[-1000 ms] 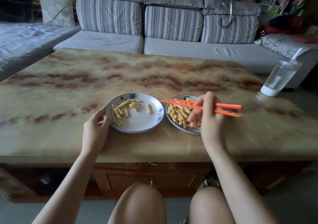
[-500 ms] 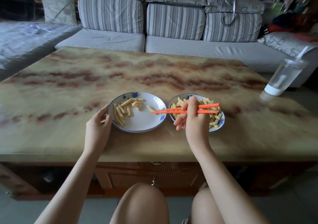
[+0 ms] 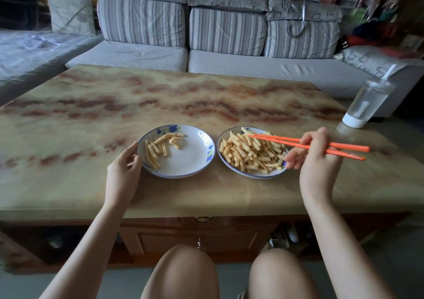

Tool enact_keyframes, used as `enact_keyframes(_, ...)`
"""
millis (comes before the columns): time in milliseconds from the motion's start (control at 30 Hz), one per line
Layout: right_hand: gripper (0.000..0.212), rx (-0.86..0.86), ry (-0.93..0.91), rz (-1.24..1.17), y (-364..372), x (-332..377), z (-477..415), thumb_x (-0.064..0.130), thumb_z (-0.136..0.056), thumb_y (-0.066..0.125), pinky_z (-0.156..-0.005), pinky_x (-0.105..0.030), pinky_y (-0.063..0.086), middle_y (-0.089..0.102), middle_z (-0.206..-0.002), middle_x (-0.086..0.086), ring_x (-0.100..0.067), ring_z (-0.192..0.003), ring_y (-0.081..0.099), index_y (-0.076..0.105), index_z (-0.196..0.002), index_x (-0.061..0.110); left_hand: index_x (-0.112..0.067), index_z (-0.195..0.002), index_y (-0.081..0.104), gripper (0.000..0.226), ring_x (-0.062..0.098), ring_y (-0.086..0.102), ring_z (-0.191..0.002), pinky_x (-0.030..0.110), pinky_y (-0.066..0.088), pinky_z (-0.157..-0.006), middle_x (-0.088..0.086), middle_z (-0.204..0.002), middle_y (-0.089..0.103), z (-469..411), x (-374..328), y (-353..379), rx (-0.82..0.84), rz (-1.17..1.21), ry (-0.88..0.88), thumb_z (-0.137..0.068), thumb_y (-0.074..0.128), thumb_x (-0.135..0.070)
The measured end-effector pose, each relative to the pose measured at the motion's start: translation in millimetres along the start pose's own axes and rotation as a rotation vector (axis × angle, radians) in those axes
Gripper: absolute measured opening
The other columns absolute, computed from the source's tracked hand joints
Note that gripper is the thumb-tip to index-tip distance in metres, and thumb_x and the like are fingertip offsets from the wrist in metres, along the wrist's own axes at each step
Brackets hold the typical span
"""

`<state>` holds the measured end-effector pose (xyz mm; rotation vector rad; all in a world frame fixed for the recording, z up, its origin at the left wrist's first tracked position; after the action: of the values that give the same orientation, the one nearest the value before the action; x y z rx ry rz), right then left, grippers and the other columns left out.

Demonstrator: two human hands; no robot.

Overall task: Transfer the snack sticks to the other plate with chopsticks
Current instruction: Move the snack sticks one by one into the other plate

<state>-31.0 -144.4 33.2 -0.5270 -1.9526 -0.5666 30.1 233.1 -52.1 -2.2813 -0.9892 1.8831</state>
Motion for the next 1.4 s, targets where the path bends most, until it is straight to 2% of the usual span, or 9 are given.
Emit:
enact_keyframes(300,0.041,0.046,0.012,0.041,1,-10,4,0.025,-0.105,0.031,-0.036,-0.017,0.033,0.054,-0.042,-0.009,-0.017,-0.033,0.048,0.048,-0.071,0.01,-0.016,-0.131,0.058,0.038,-0.002,0.05,-0.096,-0.008,0.03,-0.065,-0.013,-0.104,0.056,0,-3,2,0.003,0.003,0.006,-0.094,0.048,-0.011)
enact_keyframes(567,0.038,0.058,-0.101,-0.013,12,16,10,0.021,-0.105,0.031,-0.038,-0.018,0.035,0.048,-0.05,-0.027,-0.018,-0.035,0.046,0.047,-0.073,0.01,-0.019,-0.129,0.059,0.038,-0.003,0.05,-0.093,-0.004,0.03,-0.065,-0.013,-0.103,0.059,0,0,-1,-0.002,0.007,-0.005,-0.093,0.048,-0.013)
enact_keyframes(733,0.04,0.21,-0.029,-0.071,57,8,25,0.029,-0.104,0.031,-0.036,-0.018,0.035,0.048,-0.05,-0.023,-0.016,-0.034,0.045,0.049,-0.073,0.011,-0.018,-0.128,0.06,0.038,-0.004,0.051,-0.09,-0.007,0.031,-0.064,-0.015,-0.1,0.058,1,-2,0,-0.002,0.022,-0.008,-0.093,0.049,-0.011)
enact_keyframes(867,0.042,0.353,0.019,-0.032,101,-10,41,0.027,-0.104,0.034,-0.036,-0.019,0.033,0.053,-0.043,-0.011,-0.021,-0.033,0.044,0.052,-0.07,0.012,-0.017,-0.128,0.06,0.038,-0.01,0.049,-0.085,-0.006,0.031,-0.065,-0.014,-0.099,0.058,1,-3,-1,-0.001,0.024,0.0,-0.093,0.049,-0.011)
enact_keyframes(1000,0.04,0.44,0.022,0.0,129,-22,50,0.028,-0.103,0.036,-0.037,-0.02,0.033,0.055,-0.045,-0.015,-0.024,-0.032,0.046,0.052,-0.07,0.013,-0.017,-0.128,0.059,0.036,-0.006,0.05,-0.087,-0.007,0.03,-0.065,-0.016,-0.099,0.056,2,-4,-2,-0.009,0.028,-0.008,-0.094,0.05,-0.012)
enact_keyframes(1067,0.039,0.446,0.043,-0.006,136,-25,51,0.026,-0.104,0.036,-0.036,-0.019,0.032,0.055,-0.046,-0.018,-0.025,-0.032,0.046,0.051,-0.07,0.013,-0.017,-0.128,0.06,0.036,-0.005,0.05,-0.089,-0.007,0.03,-0.065,-0.016,-0.099,0.057,2,-4,-2,-0.012,0.031,-0.013,-0.093,0.05,-0.012)
enact_keyframes(1167,0.038,0.457,0.058,-0.006,143,-29,50,0.024,-0.104,0.035,-0.036,-0.02,0.032,0.054,-0.045,-0.015,-0.027,-0.033,0.045,0.051,-0.071,0.013,-0.017,-0.126,0.061,0.036,-0.008,0.051,-0.081,-0.007,0.03,-0.065,-0.015,-0.096,0.058,1,-3,-1,-0.012,0.031,-0.013,-0.093,0.05,-0.011)
enact_keyframes(1267,0.04,0.464,0.089,0.017,148,-36,50,0.025,-0.104,0.034,-0.036,-0.021,0.032,0.054,-0.045,-0.014,-0.028,-0.035,0.046,0.05,-0.07,0.013,-0.017,-0.127,0.06,0.036,-0.006,0.05,-0.086,-0.007,0.03,-0.065,-0.015,-0.097,0.057,1,-2,-1,-0.014,0.025,-0.013,-0.093,0.05,-0.012)
enact_keyframes(1400,0.045,0.384,0.144,-0.008,142,-41,49,0.031,-0.104,0.033,-0.035,-0.02,0.033,0.054,-0.043,-0.015,-0.024,-0.031,0.045,0.05,-0.067,0.011,-0.017,-0.129,0.059,0.038,-0.003,0.051,-0.088,-0.006,0.031,-0.064,-0.016,-0.096,0.057,-1,-1,-1,-0.009,0.018,-0.021,-0.092,0.049,-0.011)
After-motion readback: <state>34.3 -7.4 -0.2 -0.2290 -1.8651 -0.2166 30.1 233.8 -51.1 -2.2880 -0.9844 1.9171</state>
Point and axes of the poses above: each hand's wrist, its own z-axis away from the middle knuckle, its own y-axis out of the palm, x = y × z, the point moved 7 cm from there along -z, towards the middle knuckle
